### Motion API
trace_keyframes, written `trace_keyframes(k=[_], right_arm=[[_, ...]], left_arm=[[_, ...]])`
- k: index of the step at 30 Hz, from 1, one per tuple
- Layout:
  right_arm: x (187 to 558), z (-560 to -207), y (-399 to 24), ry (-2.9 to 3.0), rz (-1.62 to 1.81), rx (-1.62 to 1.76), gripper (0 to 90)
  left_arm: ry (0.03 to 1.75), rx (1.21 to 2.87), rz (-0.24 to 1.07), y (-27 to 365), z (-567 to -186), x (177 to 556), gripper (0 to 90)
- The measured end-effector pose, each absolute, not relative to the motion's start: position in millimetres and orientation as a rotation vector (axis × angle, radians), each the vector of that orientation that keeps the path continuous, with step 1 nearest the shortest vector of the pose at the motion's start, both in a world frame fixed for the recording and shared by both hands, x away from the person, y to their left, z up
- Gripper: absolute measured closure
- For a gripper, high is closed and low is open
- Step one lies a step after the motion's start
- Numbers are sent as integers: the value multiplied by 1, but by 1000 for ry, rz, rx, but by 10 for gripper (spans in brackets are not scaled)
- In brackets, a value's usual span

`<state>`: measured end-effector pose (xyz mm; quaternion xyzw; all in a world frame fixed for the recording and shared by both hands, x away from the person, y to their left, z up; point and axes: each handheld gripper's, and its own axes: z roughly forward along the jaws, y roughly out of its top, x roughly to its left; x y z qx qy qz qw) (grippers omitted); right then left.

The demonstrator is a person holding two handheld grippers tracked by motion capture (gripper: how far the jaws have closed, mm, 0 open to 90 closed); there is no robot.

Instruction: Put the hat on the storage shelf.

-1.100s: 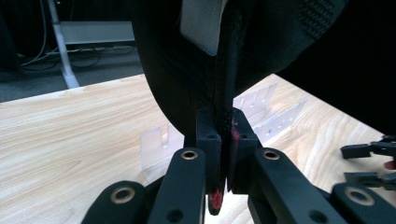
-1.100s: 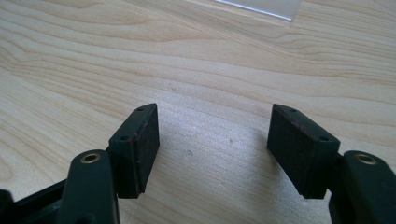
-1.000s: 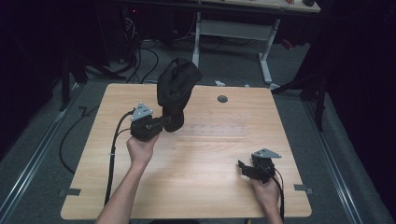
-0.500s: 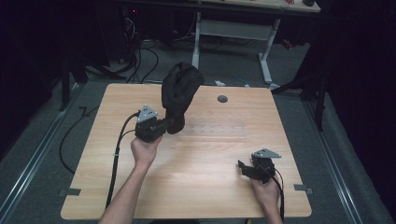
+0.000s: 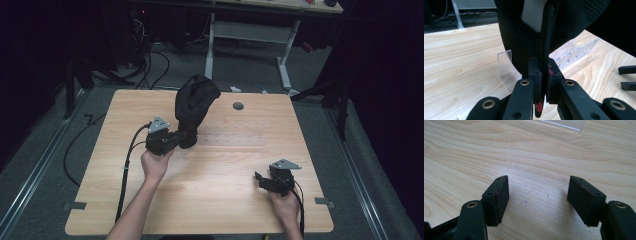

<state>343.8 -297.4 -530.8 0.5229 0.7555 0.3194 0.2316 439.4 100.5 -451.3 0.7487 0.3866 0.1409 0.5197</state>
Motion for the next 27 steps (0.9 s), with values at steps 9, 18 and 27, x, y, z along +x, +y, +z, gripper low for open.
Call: trace_keyframes(k=[9, 18, 27], right_arm=[[344, -531, -298, 2079, 878, 1433, 340], [344, -531, -297, 2077, 878, 1437, 340], [344, -531, -297, 2077, 878, 1438, 340]], left_arm=[[941, 1804, 316, 103, -449, 436, 688], [966, 1808, 313, 107, -445, 434, 470], [964, 1797, 289, 116, -438, 428, 424]])
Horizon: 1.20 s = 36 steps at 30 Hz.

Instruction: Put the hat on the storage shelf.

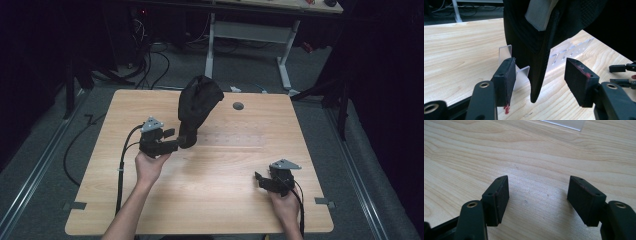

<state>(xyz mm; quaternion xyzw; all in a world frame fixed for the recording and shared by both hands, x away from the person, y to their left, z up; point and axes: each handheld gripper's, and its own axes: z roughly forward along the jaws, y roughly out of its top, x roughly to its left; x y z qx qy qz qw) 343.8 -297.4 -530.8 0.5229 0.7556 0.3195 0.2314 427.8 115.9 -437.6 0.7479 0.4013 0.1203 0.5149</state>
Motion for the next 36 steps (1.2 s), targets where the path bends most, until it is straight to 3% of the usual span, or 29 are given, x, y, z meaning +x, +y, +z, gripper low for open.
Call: trace_keyframes(k=[36], right_arm=[[344, -531, -297, 2077, 878, 1437, 340]], left_arm=[[1011, 1756, 242, 160, -437, 391, 392]])
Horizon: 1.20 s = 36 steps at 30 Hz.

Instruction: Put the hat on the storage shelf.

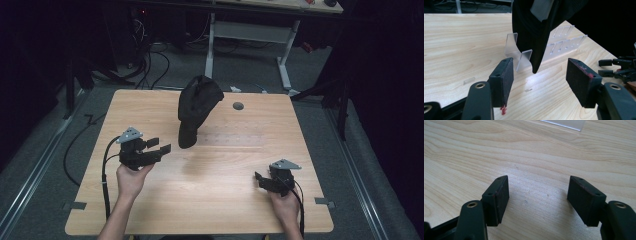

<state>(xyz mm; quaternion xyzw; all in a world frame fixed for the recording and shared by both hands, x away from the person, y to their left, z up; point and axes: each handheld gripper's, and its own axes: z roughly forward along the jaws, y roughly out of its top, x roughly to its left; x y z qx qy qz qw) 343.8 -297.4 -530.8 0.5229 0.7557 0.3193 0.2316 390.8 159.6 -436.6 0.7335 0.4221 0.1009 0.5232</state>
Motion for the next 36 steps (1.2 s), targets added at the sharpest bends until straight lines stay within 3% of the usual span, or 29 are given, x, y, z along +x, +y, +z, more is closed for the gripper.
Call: trace_keyframes(k=[36], right_arm=[[344, -531, -297, 2077, 878, 1438, 340]], left_arm=[[1115, 1763, 244, 189, -466, 364, 369]])
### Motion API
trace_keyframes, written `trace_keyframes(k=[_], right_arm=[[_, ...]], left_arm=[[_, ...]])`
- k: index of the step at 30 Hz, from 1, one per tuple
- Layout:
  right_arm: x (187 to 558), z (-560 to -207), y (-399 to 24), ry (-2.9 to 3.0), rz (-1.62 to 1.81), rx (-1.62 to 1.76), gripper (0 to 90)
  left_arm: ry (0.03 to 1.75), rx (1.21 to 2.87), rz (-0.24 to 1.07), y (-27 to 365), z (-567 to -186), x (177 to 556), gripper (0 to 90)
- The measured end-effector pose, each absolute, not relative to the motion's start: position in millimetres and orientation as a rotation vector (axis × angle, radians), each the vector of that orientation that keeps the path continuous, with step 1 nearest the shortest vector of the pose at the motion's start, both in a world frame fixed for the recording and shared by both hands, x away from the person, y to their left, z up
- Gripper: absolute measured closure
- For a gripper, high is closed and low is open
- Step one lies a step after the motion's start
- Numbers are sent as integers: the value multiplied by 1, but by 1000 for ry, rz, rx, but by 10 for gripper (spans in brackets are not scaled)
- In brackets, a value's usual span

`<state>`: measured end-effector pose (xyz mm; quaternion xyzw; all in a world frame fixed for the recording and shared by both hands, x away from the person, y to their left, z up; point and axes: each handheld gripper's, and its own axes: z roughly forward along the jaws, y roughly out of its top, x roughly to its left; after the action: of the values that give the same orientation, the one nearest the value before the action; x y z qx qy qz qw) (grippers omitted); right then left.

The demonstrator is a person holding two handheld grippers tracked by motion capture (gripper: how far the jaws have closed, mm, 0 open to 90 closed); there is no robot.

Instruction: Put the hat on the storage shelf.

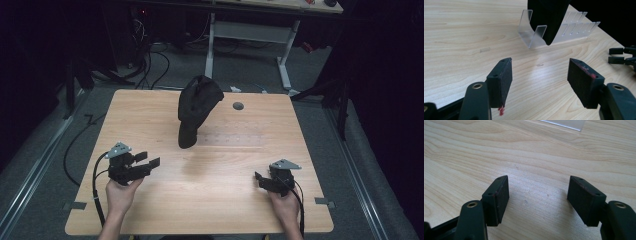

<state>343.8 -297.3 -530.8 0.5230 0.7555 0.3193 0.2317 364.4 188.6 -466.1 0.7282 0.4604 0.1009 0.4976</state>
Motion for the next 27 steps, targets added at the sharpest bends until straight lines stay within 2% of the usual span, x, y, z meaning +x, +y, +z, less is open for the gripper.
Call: trace_keyframes(k=[27], right_arm=[[344, -531, -297, 2076, 877, 1438, 340]], left_arm=[[1177, 1827, 241, 183, -504, 354, 357]])
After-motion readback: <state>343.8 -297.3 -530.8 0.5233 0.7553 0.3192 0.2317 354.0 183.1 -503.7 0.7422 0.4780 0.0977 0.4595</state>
